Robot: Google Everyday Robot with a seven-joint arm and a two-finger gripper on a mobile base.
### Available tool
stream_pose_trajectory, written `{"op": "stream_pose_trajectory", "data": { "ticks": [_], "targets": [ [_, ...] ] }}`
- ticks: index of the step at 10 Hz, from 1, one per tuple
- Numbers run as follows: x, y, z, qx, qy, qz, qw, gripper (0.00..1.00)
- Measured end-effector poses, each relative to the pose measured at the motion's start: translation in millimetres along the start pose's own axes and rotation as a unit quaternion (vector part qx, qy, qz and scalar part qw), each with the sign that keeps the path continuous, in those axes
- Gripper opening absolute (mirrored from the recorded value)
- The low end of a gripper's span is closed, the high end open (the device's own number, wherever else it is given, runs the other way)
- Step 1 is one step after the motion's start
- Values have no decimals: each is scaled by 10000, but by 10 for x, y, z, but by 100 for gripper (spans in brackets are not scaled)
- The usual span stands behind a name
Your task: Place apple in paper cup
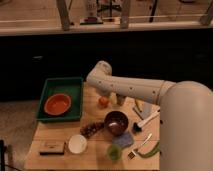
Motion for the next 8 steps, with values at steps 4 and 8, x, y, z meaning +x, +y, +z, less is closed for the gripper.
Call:
{"op": "stream_pose_trajectory", "data": {
  "ticks": [4,8],
  "targets": [
    [-63,-61,212,31,-325,116,9994,80],
    [18,-21,374,154,-570,439,9973,80]
  ]
}}
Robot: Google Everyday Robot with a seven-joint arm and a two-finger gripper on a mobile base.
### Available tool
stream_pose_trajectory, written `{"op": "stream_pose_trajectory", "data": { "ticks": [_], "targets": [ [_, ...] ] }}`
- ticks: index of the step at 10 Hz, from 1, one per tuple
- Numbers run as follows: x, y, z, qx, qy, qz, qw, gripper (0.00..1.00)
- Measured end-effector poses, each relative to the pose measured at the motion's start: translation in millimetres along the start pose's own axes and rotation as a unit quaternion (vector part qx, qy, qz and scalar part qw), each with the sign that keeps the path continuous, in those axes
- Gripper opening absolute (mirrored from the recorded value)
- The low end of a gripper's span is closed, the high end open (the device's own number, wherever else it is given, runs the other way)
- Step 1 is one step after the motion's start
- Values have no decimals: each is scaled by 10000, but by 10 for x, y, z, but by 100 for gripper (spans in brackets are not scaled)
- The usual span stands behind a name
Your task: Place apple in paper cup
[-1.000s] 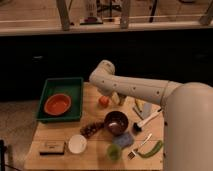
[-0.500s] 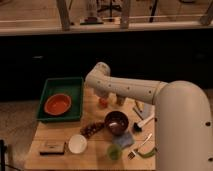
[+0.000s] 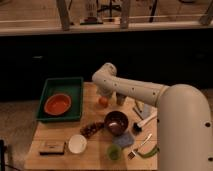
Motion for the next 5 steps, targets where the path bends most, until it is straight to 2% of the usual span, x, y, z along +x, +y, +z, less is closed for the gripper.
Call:
{"op": "stream_pose_trajectory", "data": {
  "ticks": [5],
  "targets": [
    [104,45,203,27,-234,304,9993,80]
  ]
}}
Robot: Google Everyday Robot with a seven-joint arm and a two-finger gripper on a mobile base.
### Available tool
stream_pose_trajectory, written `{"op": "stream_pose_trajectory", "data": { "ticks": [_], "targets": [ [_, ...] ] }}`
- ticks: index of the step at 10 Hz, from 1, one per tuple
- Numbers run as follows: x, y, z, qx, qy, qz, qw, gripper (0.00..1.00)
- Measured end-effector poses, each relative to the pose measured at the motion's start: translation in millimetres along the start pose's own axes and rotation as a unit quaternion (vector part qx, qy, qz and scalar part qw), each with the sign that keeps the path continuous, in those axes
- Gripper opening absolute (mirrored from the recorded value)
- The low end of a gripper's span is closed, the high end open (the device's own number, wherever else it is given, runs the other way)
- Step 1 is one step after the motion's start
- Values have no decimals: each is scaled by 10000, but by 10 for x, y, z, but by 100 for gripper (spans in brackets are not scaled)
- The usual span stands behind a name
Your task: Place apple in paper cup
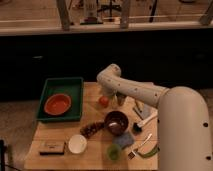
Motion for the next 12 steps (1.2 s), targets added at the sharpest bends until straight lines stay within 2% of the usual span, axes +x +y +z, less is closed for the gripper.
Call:
{"op": "stream_pose_trajectory", "data": {
  "ticks": [5,7,8,12],
  "targets": [
    [-42,-26,158,-81,-202,-53,9997,79],
    [-68,-32,188,-101,-232,-108,9996,60],
    [-67,-31,187,-98,-235,-113,9996,54],
    [-72,-50,165,-49,-241,-172,9996,12]
  ]
}}
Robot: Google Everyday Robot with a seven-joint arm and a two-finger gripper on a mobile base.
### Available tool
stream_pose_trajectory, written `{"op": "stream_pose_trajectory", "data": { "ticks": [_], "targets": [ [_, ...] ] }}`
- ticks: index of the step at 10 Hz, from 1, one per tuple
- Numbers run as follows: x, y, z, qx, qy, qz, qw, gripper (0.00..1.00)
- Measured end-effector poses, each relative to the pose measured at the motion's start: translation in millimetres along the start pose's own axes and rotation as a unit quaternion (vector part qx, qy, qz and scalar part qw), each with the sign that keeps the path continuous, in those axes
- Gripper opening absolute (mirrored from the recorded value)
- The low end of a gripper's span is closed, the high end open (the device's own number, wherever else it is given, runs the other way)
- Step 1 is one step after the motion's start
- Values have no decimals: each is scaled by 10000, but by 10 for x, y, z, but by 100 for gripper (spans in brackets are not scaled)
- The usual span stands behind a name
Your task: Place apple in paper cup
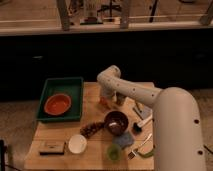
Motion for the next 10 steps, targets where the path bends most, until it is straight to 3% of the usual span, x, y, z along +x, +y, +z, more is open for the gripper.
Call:
{"op": "stream_pose_trajectory", "data": {
  "ticks": [2,8,10],
  "targets": [
    [-1,-18,-39,31,2,-48,10000,0],
    [-101,-158,-198,111,15,-326,9994,0],
    [-194,-276,-371,255,-3,-489,9985,0]
  ]
}}
